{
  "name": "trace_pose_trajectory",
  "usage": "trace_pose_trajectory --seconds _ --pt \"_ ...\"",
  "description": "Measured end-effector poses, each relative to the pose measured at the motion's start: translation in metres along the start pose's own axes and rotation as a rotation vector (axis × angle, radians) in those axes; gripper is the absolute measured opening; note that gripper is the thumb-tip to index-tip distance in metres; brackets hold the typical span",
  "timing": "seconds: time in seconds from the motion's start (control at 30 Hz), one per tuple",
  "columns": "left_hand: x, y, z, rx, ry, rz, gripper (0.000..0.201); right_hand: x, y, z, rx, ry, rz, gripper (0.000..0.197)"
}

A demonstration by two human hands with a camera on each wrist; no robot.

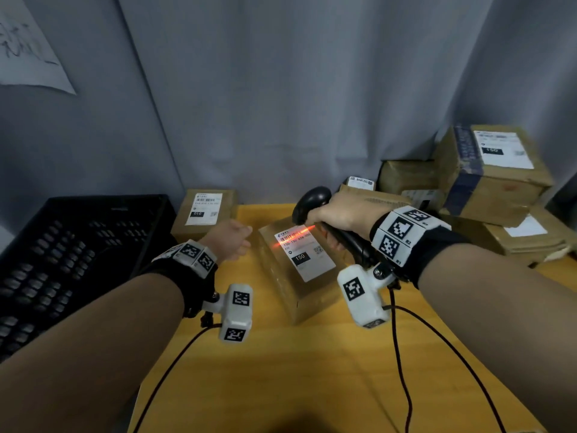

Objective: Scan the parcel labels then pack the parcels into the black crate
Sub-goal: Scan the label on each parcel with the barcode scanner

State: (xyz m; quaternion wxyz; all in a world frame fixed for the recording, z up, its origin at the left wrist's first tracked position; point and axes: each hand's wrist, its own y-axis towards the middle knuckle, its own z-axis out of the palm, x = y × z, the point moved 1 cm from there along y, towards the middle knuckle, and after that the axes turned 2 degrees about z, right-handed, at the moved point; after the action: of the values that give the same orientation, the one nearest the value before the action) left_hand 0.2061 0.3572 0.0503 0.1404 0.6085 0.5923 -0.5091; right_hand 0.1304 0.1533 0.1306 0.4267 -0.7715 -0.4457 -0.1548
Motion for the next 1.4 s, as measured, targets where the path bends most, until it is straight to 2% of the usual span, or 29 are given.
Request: trace_pose_trajectory --seconds 0.1,0.27,0.47,0.77,0.97,1.03,1.13,1.2,1.33,1.4 --pt "0.010 0.000 -0.002 -0.023 -0.025 -0.006 0.031 0.000 0.002 0.005 -0.036 -0.044 0.010 0.034" --pt "0.019 -0.001 -0.004 -0.035 -0.067 -0.027 0.029 0.003 0.005 0.004 -0.094 -0.015 0.030 0.029" --pt "0.018 -0.001 -0.002 -0.031 -0.079 -0.031 0.034 0.000 0.005 0.008 -0.022 -0.017 0.065 0.030" --pt "0.012 -0.001 0.003 -0.001 -0.056 -0.005 0.036 0.000 0.008 0.013 -0.031 0.039 0.056 0.038" --pt "0.012 -0.001 0.004 0.001 -0.045 0.000 0.036 -0.002 0.008 0.011 -0.027 0.038 0.062 0.035" --pt "0.013 0.000 0.005 0.001 -0.041 0.003 0.036 -0.004 0.009 0.013 -0.066 0.083 0.016 0.033" --pt "0.015 0.002 0.006 0.009 -0.044 -0.017 0.038 -0.007 0.011 0.016 -0.186 0.198 -0.131 0.023" --pt "0.015 0.002 0.010 0.029 -0.043 -0.038 0.041 -0.013 0.014 0.016 -0.206 0.229 -0.165 0.028" --pt "0.021 0.001 0.025 0.109 -0.038 -0.083 0.051 -0.040 0.026 0.021 -0.224 0.137 -0.095 0.013" --pt "0.027 0.002 0.037 0.152 -0.057 -0.123 0.059 -0.061 0.033 0.030 -0.199 0.129 -0.012 0.016"
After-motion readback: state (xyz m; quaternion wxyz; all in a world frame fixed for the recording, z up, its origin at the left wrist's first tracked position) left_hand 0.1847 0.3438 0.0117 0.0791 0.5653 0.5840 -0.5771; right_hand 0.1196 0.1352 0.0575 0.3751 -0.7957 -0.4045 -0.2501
